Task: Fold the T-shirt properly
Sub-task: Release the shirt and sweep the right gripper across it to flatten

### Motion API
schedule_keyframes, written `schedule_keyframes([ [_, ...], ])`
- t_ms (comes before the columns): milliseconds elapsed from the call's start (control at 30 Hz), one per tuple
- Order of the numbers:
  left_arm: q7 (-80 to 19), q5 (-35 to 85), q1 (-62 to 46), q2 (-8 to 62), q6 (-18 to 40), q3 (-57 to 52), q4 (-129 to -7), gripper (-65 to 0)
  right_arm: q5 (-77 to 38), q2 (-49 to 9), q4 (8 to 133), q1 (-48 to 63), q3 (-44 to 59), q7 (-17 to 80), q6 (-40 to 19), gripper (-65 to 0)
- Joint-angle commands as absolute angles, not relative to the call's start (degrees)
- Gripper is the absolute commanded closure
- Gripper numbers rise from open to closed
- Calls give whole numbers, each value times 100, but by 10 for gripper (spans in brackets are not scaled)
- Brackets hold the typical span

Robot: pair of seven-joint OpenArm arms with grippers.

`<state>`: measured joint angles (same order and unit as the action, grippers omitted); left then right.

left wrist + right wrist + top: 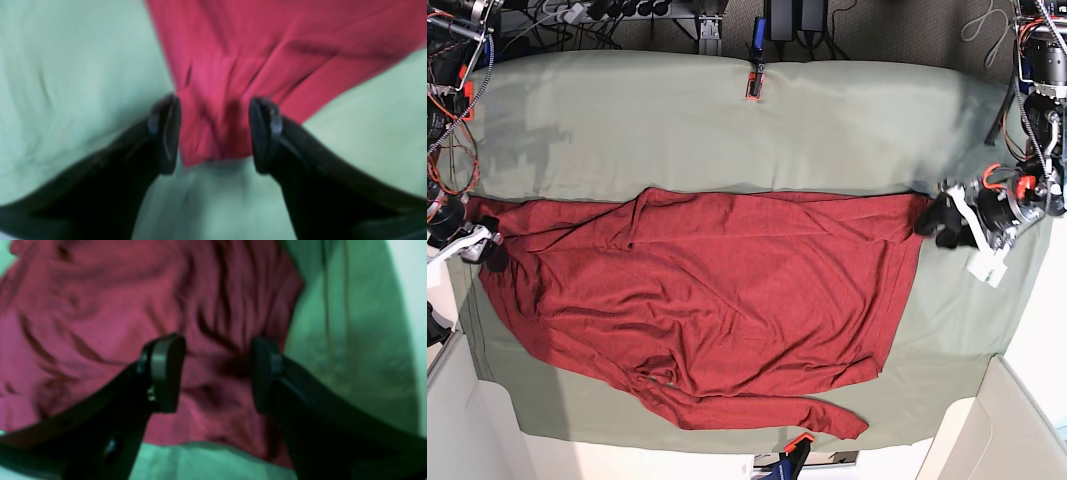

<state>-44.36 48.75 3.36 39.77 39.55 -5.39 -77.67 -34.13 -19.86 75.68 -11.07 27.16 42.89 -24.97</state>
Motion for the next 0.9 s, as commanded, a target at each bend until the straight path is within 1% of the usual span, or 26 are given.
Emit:
schedule_keyframes([
  [0,-4456,5131,429,4115,4000,-731,-7985,-351,-3551,-2108,7852,-1179,2812,4165,-2602,-325],
  [133,-5017,5754,353,4115,4000,-917,-8405,-351,-3957,-2106,8641,-947,2867,4427,-2980,-325],
  [200,-5046,5957,108,4077,4000,-899,-8702,-351,-4165,-2108,8976,-760,2860,4517,-3081,-325],
  [300,-5041,5944,-390,3889,4000,-899,-9196,-351,-4480,-2108,9345,-419,2749,4602,-3238,-325],
  [400,-5030,5839,-790,3645,4000,-899,-9411,-351,-4543,-2108,9585,-93,2338,4613,-3317,-325],
  [500,-4945,5721,-1059,3452,4000,-902,-9417,-350,-4399,-2110,9762,130,1660,4613,-3417,-325],
  [567,-4928,5673,-1166,3367,4000,-902,-9417,-350,-4047,-2110,9867,143,1070,4609,-3433,-325],
  [667,-4925,5677,-1229,3332,4000,-902,-9419,-350,-3186,-2112,10025,30,86,4416,-3433,-325],
  [767,-4932,5675,-1240,3336,4000,-902,-9419,-350,-1977,-2112,10075,-226,-875,4174,-3417,-325],
  [867,-4936,5671,-1240,3339,4000,-902,-9419,-350,-801,-2112,10073,-576,-1712,4073,-3273,-325],
])
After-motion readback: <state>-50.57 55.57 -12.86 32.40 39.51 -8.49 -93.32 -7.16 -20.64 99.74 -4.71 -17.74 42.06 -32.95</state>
